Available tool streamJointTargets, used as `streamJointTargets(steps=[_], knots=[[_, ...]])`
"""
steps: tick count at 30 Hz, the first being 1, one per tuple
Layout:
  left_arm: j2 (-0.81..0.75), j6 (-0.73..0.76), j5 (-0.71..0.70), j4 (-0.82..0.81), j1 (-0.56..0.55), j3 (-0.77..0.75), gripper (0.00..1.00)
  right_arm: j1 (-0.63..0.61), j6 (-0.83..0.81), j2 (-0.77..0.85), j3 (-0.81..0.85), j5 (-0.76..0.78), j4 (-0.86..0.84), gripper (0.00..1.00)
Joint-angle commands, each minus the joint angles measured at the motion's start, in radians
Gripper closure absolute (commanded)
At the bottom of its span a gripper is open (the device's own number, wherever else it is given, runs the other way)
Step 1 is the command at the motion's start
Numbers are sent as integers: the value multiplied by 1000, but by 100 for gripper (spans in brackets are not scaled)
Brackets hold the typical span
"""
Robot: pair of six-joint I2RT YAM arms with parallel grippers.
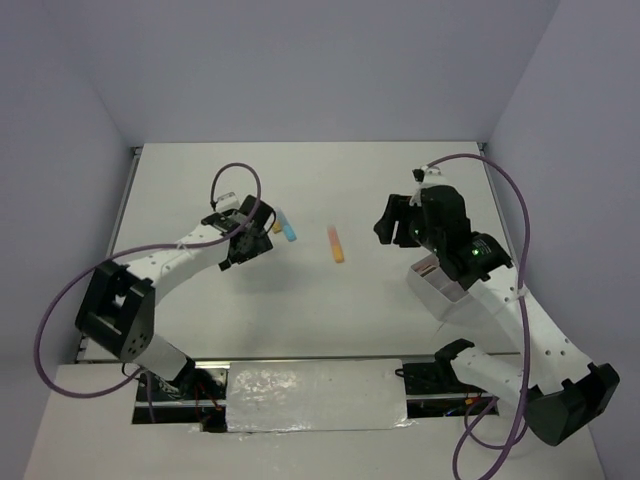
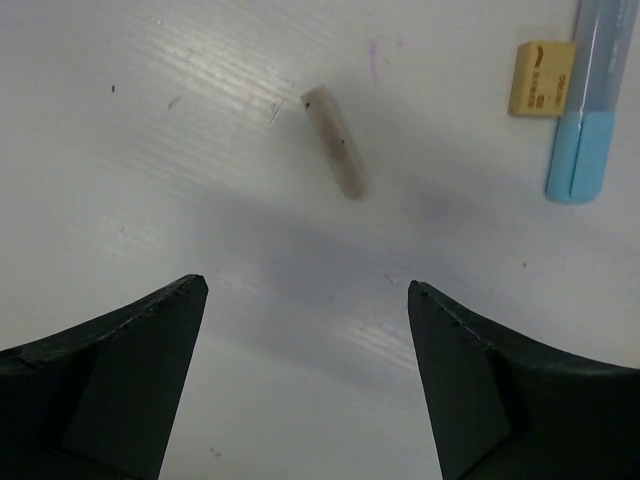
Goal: Sort the stationery into containers
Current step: Pick up the stationery from the center of the board.
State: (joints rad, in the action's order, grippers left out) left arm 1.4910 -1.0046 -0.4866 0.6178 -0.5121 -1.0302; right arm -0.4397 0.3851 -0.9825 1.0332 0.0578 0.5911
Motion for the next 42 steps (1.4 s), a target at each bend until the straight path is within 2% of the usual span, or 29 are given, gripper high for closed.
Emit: streamJointTargets(steps=[1, 5, 13, 19, 22, 27, 28, 31, 33, 35, 36, 40, 42], knots=[[95, -109, -73, -3, 18, -111, 6, -54, -49, -1, 11, -67, -53, 34], [239, -156, -148, 34, 36, -195, 15, -76, -35, 36, -30, -75, -99, 36], [400, -195, -153, 106, 70, -310, 26, -93, -37, 45, -39, -69, -103, 37], [376, -200, -138, 54, 70, -243, 35, -93, -45, 51, -30, -59, -100, 37], [393, -195, -126, 45, 78, -248, 53, -93, -37, 41, -30, -75, -106, 37], [422, -193, -118, 45, 83, -252, 53, -96, -38, 36, -21, -78, -99, 37], [422, -193, -116, 45, 81, -248, 63, -93, -38, 36, -18, -76, -97, 37], [404, -183, -101, 28, 81, -231, 79, -94, -38, 31, -19, -76, -100, 37], [390, -180, -99, 13, 81, -214, 84, -94, -35, 27, -22, -84, -105, 37], [368, -169, -93, 0, 84, -203, 97, -94, -26, 22, -27, -91, -114, 37], [361, -164, -89, -6, 84, -196, 100, -94, -23, 24, -30, -104, -119, 37], [247, -111, -46, -93, 86, -133, 100, -94, -11, 24, -33, -130, -134, 37], [177, -68, 29, -176, 84, -49, 100, -93, -2, 24, -38, -144, -146, 37]])
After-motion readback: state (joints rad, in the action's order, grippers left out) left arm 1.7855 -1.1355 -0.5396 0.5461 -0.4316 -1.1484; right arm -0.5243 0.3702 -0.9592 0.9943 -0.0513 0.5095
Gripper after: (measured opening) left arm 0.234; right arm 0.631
